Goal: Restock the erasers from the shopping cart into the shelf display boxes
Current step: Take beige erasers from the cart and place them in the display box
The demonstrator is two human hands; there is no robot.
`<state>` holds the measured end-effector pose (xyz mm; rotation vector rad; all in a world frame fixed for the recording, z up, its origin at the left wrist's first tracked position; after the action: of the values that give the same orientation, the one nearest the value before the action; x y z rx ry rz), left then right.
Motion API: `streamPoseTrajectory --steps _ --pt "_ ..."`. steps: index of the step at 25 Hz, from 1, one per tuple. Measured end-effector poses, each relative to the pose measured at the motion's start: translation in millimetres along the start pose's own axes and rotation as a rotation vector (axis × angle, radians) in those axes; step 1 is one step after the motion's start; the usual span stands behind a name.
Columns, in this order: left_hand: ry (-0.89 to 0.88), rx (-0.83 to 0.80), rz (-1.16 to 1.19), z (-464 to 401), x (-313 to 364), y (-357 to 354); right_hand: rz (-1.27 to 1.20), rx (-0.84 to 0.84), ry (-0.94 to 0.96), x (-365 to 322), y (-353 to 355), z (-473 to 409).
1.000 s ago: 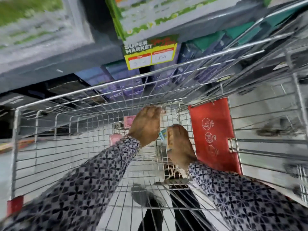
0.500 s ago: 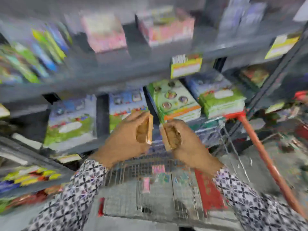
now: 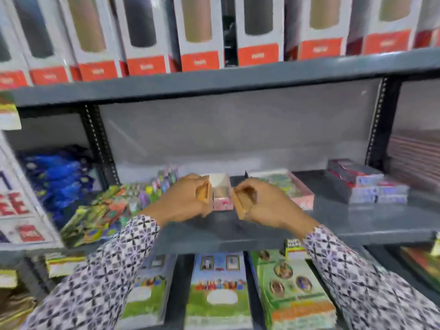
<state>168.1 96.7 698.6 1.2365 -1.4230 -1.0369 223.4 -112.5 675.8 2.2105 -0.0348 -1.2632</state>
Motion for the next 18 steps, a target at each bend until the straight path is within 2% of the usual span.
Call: streamPoseTrajectory --steps 3,6,9,11,14,18 --pt "0.033 -0.111 -0.101 -47.1 -13.1 -8.5 0.067 -0.13 -0.042 8.1 -21.2 -64.0" --pt "0.096 -0.172 -0.058 -75.2 -27.6 -25.6 0.095 -0.233 -0.089 17.7 -43.6 -101.4" --pt "0.094 -0.234 -0.035 -85.3 -44.0 -49.0 0.224 -0.322 -0.098 34.5 -60.5 -110.1" --pt "0.086 -0.148 0.007 -79.0 -57.9 -58.7 0.265 -0.295 -0.058 42.4 -62.8 -102.4" --pt "0.062 0.098 0.11 -61.6 -69.3 -62.7 0.235 -0.207 0.012 43.0 -59.6 -84.9" --pt "0.015 0.244 -0.004 -64.1 -61.9 -60.7 0.284 -0.159 0.005 39.3 -59.7 -95.3"
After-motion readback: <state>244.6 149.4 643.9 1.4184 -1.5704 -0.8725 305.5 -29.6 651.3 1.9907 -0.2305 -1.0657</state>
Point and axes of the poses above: each hand's wrist, its own z-axis away from the middle knuckle, its own y-axis out of the back of the hand, x = y × z, the point moved 4 cm from there along -z, towards the middle knuckle, and after that the axes turned 15 degrees about -z, right-handed, at the moved point
